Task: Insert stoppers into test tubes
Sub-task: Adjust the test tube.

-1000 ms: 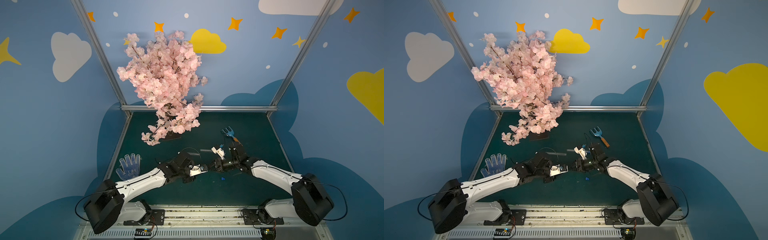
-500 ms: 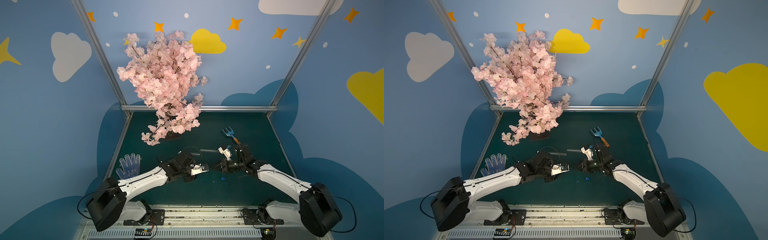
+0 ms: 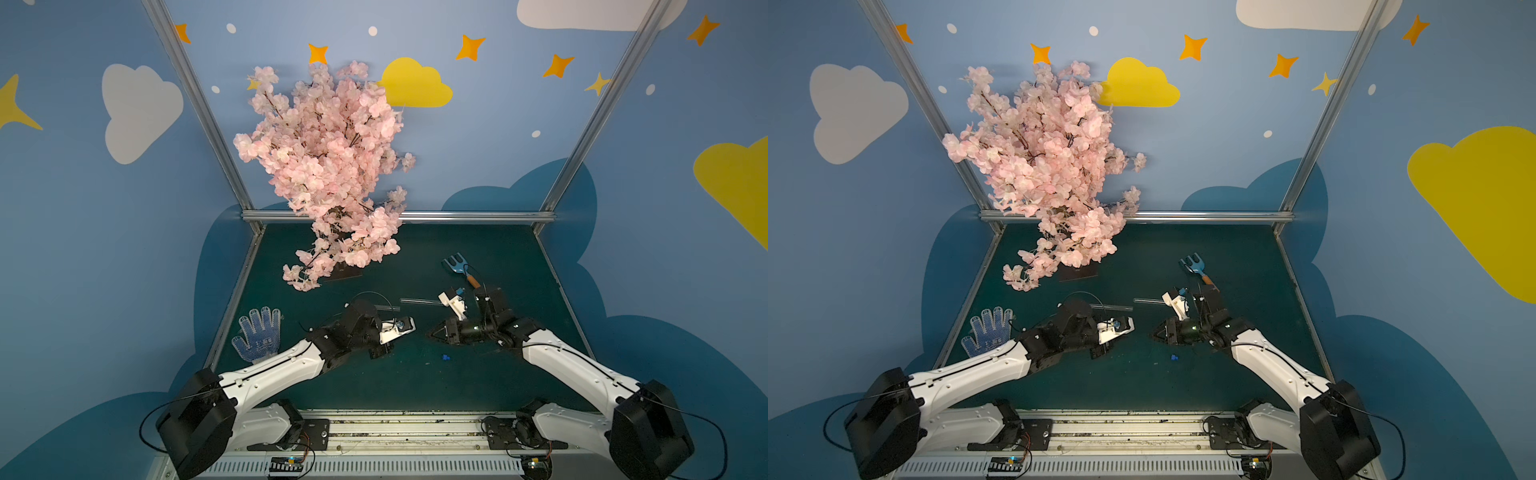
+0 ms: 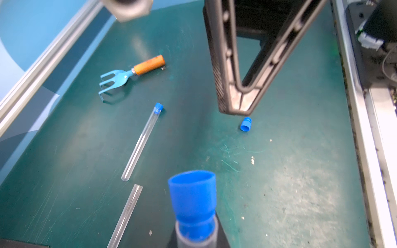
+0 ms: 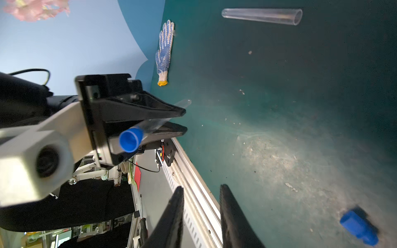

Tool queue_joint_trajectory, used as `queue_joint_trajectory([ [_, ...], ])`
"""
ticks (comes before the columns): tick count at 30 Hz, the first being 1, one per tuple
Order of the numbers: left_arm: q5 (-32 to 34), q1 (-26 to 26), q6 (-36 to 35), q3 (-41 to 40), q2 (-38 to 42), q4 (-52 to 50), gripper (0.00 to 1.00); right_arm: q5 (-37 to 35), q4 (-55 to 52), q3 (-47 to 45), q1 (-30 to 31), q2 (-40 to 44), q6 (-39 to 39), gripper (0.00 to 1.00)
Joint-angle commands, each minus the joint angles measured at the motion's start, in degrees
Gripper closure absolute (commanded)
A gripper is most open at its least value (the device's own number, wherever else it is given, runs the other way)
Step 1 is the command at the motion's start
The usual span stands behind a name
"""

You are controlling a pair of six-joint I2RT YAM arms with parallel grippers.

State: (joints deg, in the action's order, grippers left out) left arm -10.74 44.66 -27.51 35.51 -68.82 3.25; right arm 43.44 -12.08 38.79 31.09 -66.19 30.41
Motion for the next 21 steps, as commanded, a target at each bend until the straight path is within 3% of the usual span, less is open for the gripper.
queue_joint_trajectory([
  [1, -0.85, -0.37, 4.09, -1.14, 1.43, 7.16, 0.98, -0.83, -1.61, 1.35, -0.17, 2.23, -3.47, 0.67],
  [8, -4.23, -3.48, 11.71, 0.11, 4.93, 10.39, 0.98, -6.54, 5.26, -3.19, 2.19, 7.39, -11.35, 0.65],
  [14, -6.19, -4.37, 20.16, 2.36, 7.98, 13.90, 0.98, -13.10, 21.92, -10.15, 8.24, 13.77, -21.76, 0.63],
  [21, -7.42, -4.50, 30.27, 2.74, 9.73, 20.77, 0.98, -15.02, 31.39, -9.26, 12.68, 9.77, -25.27, 0.55],
])
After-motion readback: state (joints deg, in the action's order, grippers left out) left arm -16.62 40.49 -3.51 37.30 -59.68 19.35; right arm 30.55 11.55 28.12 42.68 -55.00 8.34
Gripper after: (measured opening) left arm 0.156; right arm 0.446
